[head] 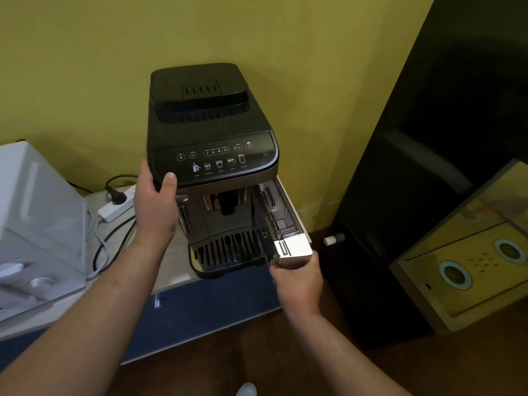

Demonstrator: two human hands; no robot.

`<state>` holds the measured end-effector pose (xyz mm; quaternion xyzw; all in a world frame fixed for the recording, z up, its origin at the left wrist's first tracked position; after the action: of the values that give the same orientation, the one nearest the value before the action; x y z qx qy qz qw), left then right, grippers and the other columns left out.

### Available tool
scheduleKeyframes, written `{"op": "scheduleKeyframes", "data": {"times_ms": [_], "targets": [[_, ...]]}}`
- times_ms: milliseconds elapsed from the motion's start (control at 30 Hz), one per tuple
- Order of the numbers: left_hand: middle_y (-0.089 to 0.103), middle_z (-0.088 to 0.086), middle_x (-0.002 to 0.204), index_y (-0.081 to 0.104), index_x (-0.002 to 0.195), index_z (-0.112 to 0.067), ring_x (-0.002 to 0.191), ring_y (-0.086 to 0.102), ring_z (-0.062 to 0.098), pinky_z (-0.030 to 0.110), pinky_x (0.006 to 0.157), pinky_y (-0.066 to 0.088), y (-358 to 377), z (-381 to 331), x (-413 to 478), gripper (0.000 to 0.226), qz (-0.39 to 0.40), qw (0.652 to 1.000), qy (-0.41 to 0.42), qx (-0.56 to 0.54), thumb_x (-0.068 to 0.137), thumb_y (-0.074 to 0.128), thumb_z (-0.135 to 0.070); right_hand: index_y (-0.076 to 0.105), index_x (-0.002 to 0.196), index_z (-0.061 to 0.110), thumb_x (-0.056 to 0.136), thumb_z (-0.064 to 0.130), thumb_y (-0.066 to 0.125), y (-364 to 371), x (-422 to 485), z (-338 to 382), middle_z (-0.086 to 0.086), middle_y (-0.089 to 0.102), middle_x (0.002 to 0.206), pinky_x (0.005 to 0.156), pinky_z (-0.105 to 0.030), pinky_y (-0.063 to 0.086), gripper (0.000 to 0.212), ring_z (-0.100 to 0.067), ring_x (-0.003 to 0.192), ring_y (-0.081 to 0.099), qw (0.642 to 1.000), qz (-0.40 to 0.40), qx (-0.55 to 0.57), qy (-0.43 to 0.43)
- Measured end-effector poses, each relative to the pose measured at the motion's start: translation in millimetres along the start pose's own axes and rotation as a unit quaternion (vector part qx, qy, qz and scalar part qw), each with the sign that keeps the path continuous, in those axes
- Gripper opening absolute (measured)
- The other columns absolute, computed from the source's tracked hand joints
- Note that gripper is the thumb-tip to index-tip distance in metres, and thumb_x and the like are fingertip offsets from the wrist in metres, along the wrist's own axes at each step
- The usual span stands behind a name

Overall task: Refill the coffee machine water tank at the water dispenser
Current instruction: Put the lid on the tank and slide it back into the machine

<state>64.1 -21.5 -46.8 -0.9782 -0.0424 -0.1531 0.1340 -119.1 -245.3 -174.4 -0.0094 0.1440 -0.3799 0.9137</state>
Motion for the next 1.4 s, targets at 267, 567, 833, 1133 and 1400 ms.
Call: {"op": "scheduleKeyframes", "data": {"times_ms": [267, 567, 833, 1133, 1400], "targets": [[0.062, 0.000, 0.130, 0.045, 0.145, -0.022, 0.121, 0.058, 0.013, 0.043, 0.105, 0.050, -2.1, 1.6, -1.9, 0.045, 0.006, 1.000, -0.004, -0.003, 0.100, 0.046, -0.021, 0.049, 0.108, 0.029, 0.068, 0.011, 0.083, 9.9, 9.5, 4.8, 0.010, 0.062, 0.097, 0.053, -0.007, 0.048, 0.055, -0.003, 0.085, 0.061, 1.000, -0.002, -0.006, -0.011], [0.061, -0.003, 0.133, 0.042, 0.147, -0.025, 0.125, 0.057, 0.012, 0.046, 0.105, 0.049, -5.2, 3.3, -0.8, 0.048, 0.015, 1.000, -0.011, 0.005, 0.100, 0.048, -0.023, 0.044, 0.103, 0.029, 0.071, 0.017, 0.082, 27.7, 30.1, 26.3, 0.014, 0.057, 0.089, 0.050, -0.006, 0.044, 0.051, -0.003, 0.079, 0.057, 0.998, 0.047, -0.010, -0.037], [0.061, -0.007, 0.132, 0.040, 0.149, -0.026, 0.124, 0.057, 0.006, 0.039, 0.106, 0.050, -5.5, 6.8, 0.3, 0.050, 0.038, 0.999, -0.007, 0.012, 0.100, 0.052, -0.024, 0.059, 0.098, 0.034, 0.080, 0.020, 0.075, 14.3, 55.8, 25.8, 0.006, 0.068, 0.102, 0.072, -0.018, 0.054, 0.028, -0.011, 0.096, 0.064, 0.969, 0.223, -0.085, -0.063], [0.060, -0.009, 0.134, 0.039, 0.151, -0.025, 0.126, 0.055, 0.004, 0.028, 0.105, 0.048, -4.7, 7.3, 0.1, 0.051, 0.028, 1.000, -0.005, 0.003, 0.101, 0.052, -0.024, 0.061, 0.100, 0.036, 0.077, 0.013, 0.077, 17.8, 69.0, 22.7, 0.005, 0.070, 0.105, 0.083, -0.026, 0.055, 0.036, -0.009, 0.101, 0.064, 0.960, 0.248, -0.084, -0.095], [0.062, -0.007, 0.133, 0.042, 0.148, -0.027, 0.125, 0.057, 0.005, 0.038, 0.108, 0.048, -5.3, 7.2, -0.1, 0.049, 0.022, 1.000, -0.012, -0.002, 0.100, 0.052, -0.023, 0.061, 0.096, 0.032, 0.078, 0.012, 0.076, 28.9, 78.3, 34.0, 0.005, 0.070, 0.099, 0.075, -0.017, 0.054, 0.031, -0.008, 0.095, 0.065, 0.962, 0.239, -0.070, -0.111]]}}
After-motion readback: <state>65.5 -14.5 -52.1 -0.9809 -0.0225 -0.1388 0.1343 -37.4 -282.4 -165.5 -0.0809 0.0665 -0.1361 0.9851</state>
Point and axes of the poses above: each hand's wrist, its own x-axis towards the middle knuckle, its own y-axis out of the palm, z = x × y, the point moved 7 cm from there along x, towards the middle knuckle
